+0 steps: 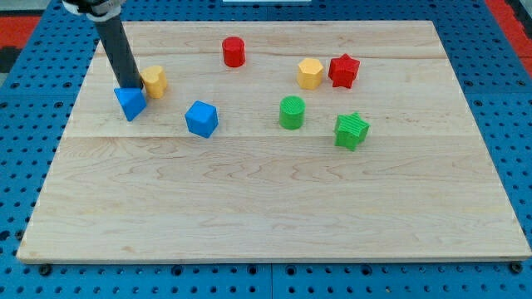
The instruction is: Adjust the green blocks to be in a line with the blue blocks
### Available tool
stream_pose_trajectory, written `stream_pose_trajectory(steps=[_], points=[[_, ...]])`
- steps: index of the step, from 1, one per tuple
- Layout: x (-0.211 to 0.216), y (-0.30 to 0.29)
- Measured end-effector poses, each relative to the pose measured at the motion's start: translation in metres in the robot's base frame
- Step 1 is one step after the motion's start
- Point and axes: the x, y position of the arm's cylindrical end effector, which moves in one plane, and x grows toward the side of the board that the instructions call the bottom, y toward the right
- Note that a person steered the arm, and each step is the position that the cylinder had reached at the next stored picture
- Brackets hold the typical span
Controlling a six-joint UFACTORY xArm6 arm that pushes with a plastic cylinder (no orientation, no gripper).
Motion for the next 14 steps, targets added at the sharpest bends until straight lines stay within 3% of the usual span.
stream_pose_trajectory(steps=[2,3,5,7,8,9,10,11,12,13,14], points=[[0.028,0.006],[-0.007,0.038],[-0.014,0.215],[0.020,0.236],[0.018,0.237],[0.012,0.315],[0.055,0.383],[0.121,0.385],[0.143,0.322],[0.117,0.279],[0.085,0.296]])
